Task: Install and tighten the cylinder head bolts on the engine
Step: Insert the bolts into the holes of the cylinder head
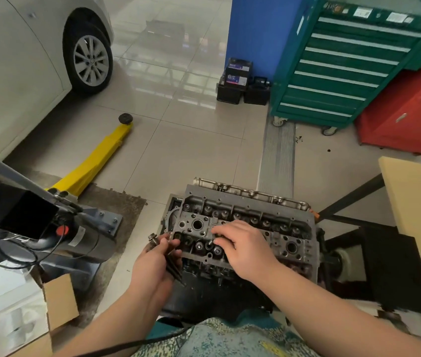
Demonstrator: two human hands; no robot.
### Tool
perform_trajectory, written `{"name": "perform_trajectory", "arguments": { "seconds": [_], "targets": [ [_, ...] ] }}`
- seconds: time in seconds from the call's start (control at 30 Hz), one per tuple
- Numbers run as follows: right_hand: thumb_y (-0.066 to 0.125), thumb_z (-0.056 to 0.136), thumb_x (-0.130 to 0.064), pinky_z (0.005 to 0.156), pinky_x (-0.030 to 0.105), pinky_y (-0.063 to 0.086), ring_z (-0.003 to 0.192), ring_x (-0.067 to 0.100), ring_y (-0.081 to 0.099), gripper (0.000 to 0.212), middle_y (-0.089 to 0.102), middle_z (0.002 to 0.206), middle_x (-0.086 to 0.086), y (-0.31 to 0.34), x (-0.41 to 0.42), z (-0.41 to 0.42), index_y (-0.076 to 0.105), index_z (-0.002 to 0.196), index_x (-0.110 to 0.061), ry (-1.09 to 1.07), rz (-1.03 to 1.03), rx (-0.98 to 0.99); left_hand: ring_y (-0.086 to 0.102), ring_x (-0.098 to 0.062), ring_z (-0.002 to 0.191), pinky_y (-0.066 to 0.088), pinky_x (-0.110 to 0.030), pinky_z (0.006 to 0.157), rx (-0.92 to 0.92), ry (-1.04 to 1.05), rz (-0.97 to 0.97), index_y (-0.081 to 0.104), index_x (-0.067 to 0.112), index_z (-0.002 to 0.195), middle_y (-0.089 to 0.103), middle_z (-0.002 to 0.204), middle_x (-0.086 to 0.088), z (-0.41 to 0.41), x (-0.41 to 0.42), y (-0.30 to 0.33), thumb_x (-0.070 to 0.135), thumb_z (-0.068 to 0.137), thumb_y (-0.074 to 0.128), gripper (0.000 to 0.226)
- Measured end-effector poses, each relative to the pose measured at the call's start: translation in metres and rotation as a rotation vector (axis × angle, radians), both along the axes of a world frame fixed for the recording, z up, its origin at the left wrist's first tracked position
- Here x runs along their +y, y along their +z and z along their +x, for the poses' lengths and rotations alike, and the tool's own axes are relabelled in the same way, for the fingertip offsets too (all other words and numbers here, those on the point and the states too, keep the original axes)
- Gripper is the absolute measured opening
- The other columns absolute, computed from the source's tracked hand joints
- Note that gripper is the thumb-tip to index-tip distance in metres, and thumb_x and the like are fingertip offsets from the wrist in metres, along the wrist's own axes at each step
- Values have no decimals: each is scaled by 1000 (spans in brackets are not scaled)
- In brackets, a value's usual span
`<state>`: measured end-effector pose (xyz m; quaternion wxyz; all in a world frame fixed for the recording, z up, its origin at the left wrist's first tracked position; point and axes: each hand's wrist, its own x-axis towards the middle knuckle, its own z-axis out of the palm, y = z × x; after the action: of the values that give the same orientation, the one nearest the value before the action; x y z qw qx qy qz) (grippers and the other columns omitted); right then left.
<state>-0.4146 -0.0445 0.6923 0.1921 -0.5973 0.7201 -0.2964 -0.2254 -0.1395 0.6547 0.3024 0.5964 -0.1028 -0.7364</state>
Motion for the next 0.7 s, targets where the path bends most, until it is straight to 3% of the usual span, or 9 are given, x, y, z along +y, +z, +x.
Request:
{"name": "perform_trajectory", "arguments": {
  "seconds": [0.3,0.53,0.63,0.7],
  "targets": [
    [69,97,-11,101,35,52,110,16,66,23,76,112,-2,-5,-4,8,76,118,-13,91,-64,44,61,-13,55,49,-34,62,25,-35,-30,68,15,119,72,74,-2,-1,-2,9,16,109,52,19],
    [67,99,-15,105,42,49,119,18,60,28,72,122,-1,-22,6,5,73,126,-14,84,7,45,57,-15,60,47,-34,61,45,-58,-52,66,13,124,69,76,-3,-3,-4,7,15,109,51,21],
    [54,104,-41,120,51,30,146,27,32,45,42,159,-1,-26,6,6,56,147,-28,140,189,273,58,-15,60,48,-34,61,58,-83,-73,68,12,123,70,76,-3,-3,-3,6,13,109,51,22],
    [36,105,-54,122,54,17,153,26,12,55,17,170,-4,-30,9,8,39,156,-32,168,341,352,60,-15,59,50,-32,58,77,-124,-78,70,11,122,72,78,-4,-4,-2,7,11,108,51,23]
  ]
}}
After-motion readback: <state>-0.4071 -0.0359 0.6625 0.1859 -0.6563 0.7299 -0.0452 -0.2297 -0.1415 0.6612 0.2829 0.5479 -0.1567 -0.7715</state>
